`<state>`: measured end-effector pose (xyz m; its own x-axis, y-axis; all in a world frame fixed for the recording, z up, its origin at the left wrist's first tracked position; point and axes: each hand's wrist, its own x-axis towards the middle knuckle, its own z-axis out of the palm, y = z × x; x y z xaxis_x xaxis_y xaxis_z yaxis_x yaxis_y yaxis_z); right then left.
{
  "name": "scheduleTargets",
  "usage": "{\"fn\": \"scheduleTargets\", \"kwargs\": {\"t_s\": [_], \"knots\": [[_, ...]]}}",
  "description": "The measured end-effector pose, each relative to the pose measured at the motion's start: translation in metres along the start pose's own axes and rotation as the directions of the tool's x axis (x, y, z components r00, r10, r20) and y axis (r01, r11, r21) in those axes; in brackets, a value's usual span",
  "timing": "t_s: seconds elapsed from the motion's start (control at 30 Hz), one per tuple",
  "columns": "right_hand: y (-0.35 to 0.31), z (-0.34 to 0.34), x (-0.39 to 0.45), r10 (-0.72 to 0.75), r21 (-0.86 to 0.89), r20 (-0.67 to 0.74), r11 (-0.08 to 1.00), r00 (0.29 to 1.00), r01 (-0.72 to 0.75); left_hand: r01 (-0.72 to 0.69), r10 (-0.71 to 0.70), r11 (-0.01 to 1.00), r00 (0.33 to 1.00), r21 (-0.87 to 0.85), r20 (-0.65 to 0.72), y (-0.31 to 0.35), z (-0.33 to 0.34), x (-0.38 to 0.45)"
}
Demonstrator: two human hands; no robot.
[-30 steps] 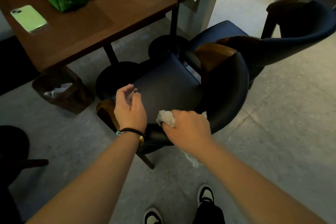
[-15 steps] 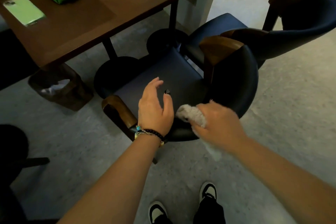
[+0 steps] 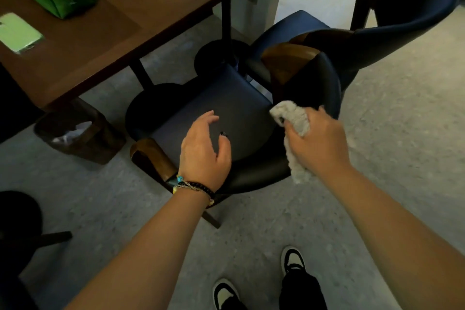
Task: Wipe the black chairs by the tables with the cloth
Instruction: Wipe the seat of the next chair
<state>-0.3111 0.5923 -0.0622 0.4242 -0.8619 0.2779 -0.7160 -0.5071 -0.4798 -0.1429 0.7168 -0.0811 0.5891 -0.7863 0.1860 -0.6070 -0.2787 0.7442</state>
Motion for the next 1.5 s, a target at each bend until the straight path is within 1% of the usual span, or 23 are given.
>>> {"fn": "scheduleTargets", "kwargs": {"t_s": [0.07,0.13,0.17,0.23,0.3,0.33,0.4,0.47,0.5,0.57,0.63,0.67,0.7,0.77,0.83,0.9,1.0,1.1,1.17,1.23,1.3,1.4,1.5], "knots": [[0.005,0.003,0.01,0.099,0.014,-0.088,0.995,0.991,-0.098,-0.218,0.203,0.971,0.968,0.096,0.146,0.005,0.0,-0.004],[0.0,0.008,0.004,0.063,0.011,-0.134,0.998,0.989,-0.062,-0.345,0.301,0.928,0.917,0.141,0.261,0.008,-0.001,-0.006],[0.0,0.01,-0.001,-0.013,-0.007,-0.128,1.0,0.992,0.012,-0.361,0.308,0.919,0.908,0.156,0.284,0.01,-0.001,-0.007],[0.008,0.007,-0.01,-0.232,-0.014,-0.028,0.973,0.972,0.231,-0.377,0.304,0.904,0.899,0.201,0.316,0.012,-0.002,-0.007],[0.031,-0.006,-0.004,-0.474,0.026,0.085,0.881,0.877,0.473,-0.412,0.307,0.872,0.881,0.265,0.36,0.016,-0.001,-0.009],[0.045,-0.013,0.004,-0.555,0.031,0.102,0.831,0.826,0.555,-0.432,0.308,0.851,0.871,0.298,0.382,0.018,0.0,-0.01],[0.069,-0.024,0.026,-0.595,0.002,0.107,0.801,0.796,0.599,-0.455,0.3,0.817,0.86,0.354,0.413,0.026,0.006,-0.011],[0.086,-0.026,0.044,-0.579,-0.008,0.105,0.813,0.809,0.582,-0.397,0.229,0.828,0.884,0.396,0.407,0.041,0.021,-0.011],[0.092,-0.025,0.052,-0.569,0.004,0.112,0.82,0.815,0.573,-0.322,0.152,0.853,0.906,0.411,0.394,0.051,0.033,-0.008],[0.099,-0.021,0.066,-0.543,0.035,0.121,0.839,0.831,0.543,-0.098,-0.055,0.909,0.935,0.405,0.35,0.074,0.063,0.004],[0.104,-0.017,0.081,-0.495,0.069,0.114,0.869,0.862,0.49,0.213,-0.296,0.936,0.907,0.279,0.3,0.1,0.093,0.019],[0.107,-0.016,0.09,-0.462,0.084,0.119,0.886,0.879,0.455,0.332,-0.381,0.919,0.883,0.21,0.273,0.111,0.107,0.026],[0.109,-0.016,0.1,-0.436,0.097,0.132,0.899,0.89,0.426,0.394,-0.438,0.895,0.861,0.209,0.256,0.117,0.119,0.031],[0.114,-0.016,0.122,-0.426,0.116,0.165,0.904,0.89,0.411,0.366,-0.48,0.845,0.84,0.388,0.252,0.121,0.131,0.032],[0.118,-0.013,0.146,-0.451,0.108,0.185,0.892,0.873,0.438,0.353,-0.503,0.805,0.832,0.477,0.235,0.118,0.132,0.032],[0.119,-0.007,0.172,-0.463,0.068,0.208,0.886,0.862,0.459,0.354,-0.503,0.801,0.835,0.482,0.223,0.114,0.132,0.031],[0.118,0.01,0.216,-0.448,-0.021,0.243,0.884,0.86,0.467,0.318,-0.462,0.792,0.87,0.521,0.171,0.114,0.134,0.028],[0.119,0.031,0.259,-0.339,-0.117,0.284,0.916,0.897,0.383,0.33,-0.471,0.788,0.867,0.519,0.165,0.113,0.135,0.026],[0.12,0.044,0.278,-0.289,-0.084,0.353,0.937,0.89,0.338,0.353,-0.492,0.79,0.853,0.501,0.175,0.111,0.134,0.027],[0.117,0.054,0.288,-0.302,0.062,0.485,0.948,0.821,0.312,0.362,-0.495,0.794,0.851,0.489,0.174,0.109,0.135,0.026],[0.112,0.057,0.293,-0.313,0.168,0.617,0.949,0.723,0.267,0.353,-0.476,0.801,0.865,0.484,0.158,0.109,0.135,0.026],[0.108,0.054,0.298,-0.256,0.128,0.757,0.96,0.601,0.248,0.338,-0.457,0.807,0.877,0.485,0.148,0.109,0.135,0.026],[0.102,0.048,0.299,-0.221,0.071,0.789,0.96,0.573,0.273,0.335,-0.448,0.805,0.884,0.49,0.131,0.109,0.136,0.026]]}}
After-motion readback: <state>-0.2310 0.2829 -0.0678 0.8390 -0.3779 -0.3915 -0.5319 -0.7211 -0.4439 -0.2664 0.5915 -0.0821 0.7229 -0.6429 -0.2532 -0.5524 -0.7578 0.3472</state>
